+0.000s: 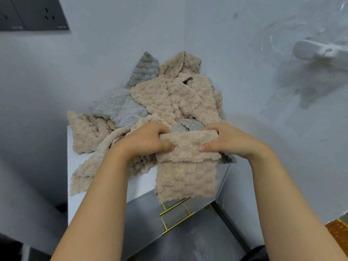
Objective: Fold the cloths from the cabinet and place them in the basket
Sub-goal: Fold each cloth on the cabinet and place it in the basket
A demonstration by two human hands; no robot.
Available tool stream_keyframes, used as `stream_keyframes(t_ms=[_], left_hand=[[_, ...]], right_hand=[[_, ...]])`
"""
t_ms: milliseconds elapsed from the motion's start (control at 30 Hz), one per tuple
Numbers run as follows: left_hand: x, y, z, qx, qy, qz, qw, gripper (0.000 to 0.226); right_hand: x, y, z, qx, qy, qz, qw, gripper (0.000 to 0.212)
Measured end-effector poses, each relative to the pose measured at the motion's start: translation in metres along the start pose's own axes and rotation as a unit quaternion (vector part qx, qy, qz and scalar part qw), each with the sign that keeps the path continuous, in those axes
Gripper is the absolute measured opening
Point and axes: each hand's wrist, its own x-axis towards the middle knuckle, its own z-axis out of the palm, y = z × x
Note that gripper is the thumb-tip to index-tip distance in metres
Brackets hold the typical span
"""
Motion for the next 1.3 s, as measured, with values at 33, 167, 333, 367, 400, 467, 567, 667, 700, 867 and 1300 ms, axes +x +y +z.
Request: stream_keyframes(t_ms=[33, 167, 333, 367, 400, 467, 567, 667, 700, 867, 1300], left_hand=[[-0.004, 0.003, -0.004, -0.054, 0.013, 0.012, 0.998, 0.014], [-0.009, 0.012, -0.01, -0.271, 0.115, 0.028, 0.955, 0.012], [0.009, 0.016, 0.003, -0.208, 0.283, 0.016, 0.936, 0.026], [0.012, 0.015, 0.007, -0.199, 0.3, 0.015, 0.933, 0.027], [0.015, 0.012, 0.01, -0.193, 0.31, 0.015, 0.931, 0.027], [0.021, 0.006, 0.019, -0.183, 0.312, 0.008, 0.932, 0.03], [0.026, -0.002, 0.029, -0.175, 0.303, -0.01, 0.937, 0.038], [0.027, -0.003, 0.032, -0.182, 0.312, -0.004, 0.933, 0.029], [0.026, -0.003, 0.031, -0.189, 0.311, 0.002, 0.931, 0.026], [0.021, -0.007, 0.023, -0.162, 0.268, 0.043, 0.949, 0.03], [0.009, 0.001, 0.013, 0.013, 0.129, 0.048, 0.99, 0.032]], right_hand=[[-0.003, -0.003, -0.002, 0.082, -0.004, -0.012, 0.997, 0.049], [0.0, -0.01, -0.006, 0.31, 0.027, -0.075, 0.947, 0.052], [0.031, -0.007, 0.004, 0.219, 0.259, -0.046, 0.94, 0.091], [0.035, -0.005, 0.008, 0.218, 0.268, -0.053, 0.937, 0.086], [0.037, -0.004, 0.011, 0.211, 0.272, -0.051, 0.938, 0.078], [0.039, 0.002, 0.017, 0.182, 0.259, -0.035, 0.948, 0.057], [0.042, 0.011, 0.025, 0.171, 0.23, -0.036, 0.957, 0.044], [0.044, 0.016, 0.026, 0.17, 0.243, -0.043, 0.954, 0.045], [0.044, 0.017, 0.026, 0.169, 0.253, -0.049, 0.951, 0.042], [0.037, 0.016, 0.019, 0.128, 0.252, -0.066, 0.957, 0.032], [0.006, 0.017, -0.001, 0.148, 0.092, -0.023, 0.985, 0.028]])
